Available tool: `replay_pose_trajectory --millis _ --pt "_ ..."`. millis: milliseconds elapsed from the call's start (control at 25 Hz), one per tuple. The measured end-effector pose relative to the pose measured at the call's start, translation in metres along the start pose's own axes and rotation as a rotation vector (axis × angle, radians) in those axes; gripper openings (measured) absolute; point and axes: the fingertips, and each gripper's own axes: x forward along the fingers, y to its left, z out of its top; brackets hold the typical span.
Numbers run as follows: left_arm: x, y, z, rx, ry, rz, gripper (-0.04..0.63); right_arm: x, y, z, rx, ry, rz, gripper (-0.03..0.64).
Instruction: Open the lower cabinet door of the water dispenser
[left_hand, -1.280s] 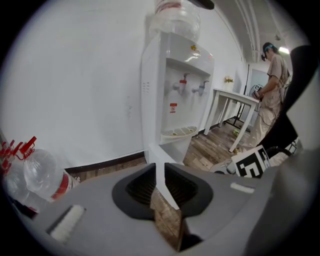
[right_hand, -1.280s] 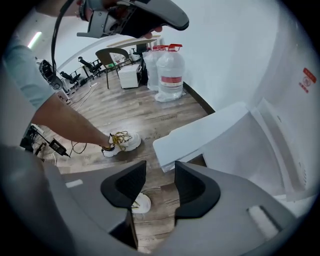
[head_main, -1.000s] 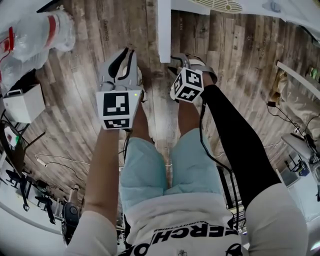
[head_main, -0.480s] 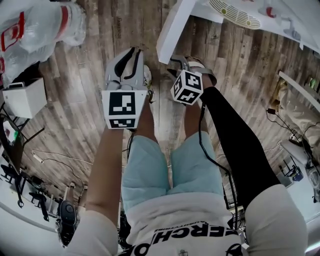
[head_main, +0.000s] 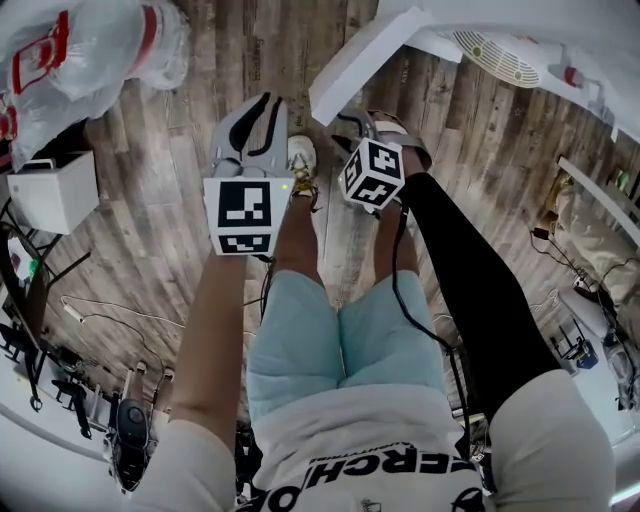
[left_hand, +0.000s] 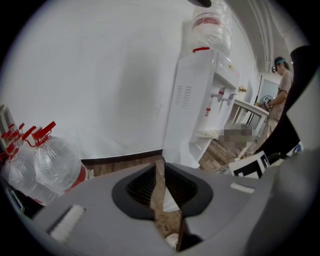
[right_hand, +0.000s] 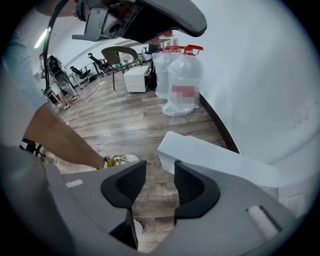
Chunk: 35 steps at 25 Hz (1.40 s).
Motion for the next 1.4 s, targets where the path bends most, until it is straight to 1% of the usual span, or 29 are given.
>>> replay_pose_trajectory --millis 360,720,880,1120,1400 --pt "0.003 0.03 0.001 -0.023 0.001 0.002 0.06 0.015 -0.028 0.037 -0.011 -0.013 -0.024 0.171" --pt "0.0 0.052 0.003 -0.04 -0.004 0.014 0.06 0.027 -0.055 0.083 0.026 -0.051 -0.055 0.17" --pt "0.0 0.06 0.002 -0.049 -0.006 0.02 0.06 0.032 -0.053 0.091 0.053 -0.033 -0.023 0.17" --pt "0.003 0.061 0.001 -0.05 -0.001 0.014 0.06 0.034 -0.052 0.092 0.065 -0.039 -0.039 0.17" --pt "0.007 0.061 0.001 -0.048 0.003 0.008 0.06 0.034 -0.052 0.093 0.073 -0.042 -0.031 0.17"
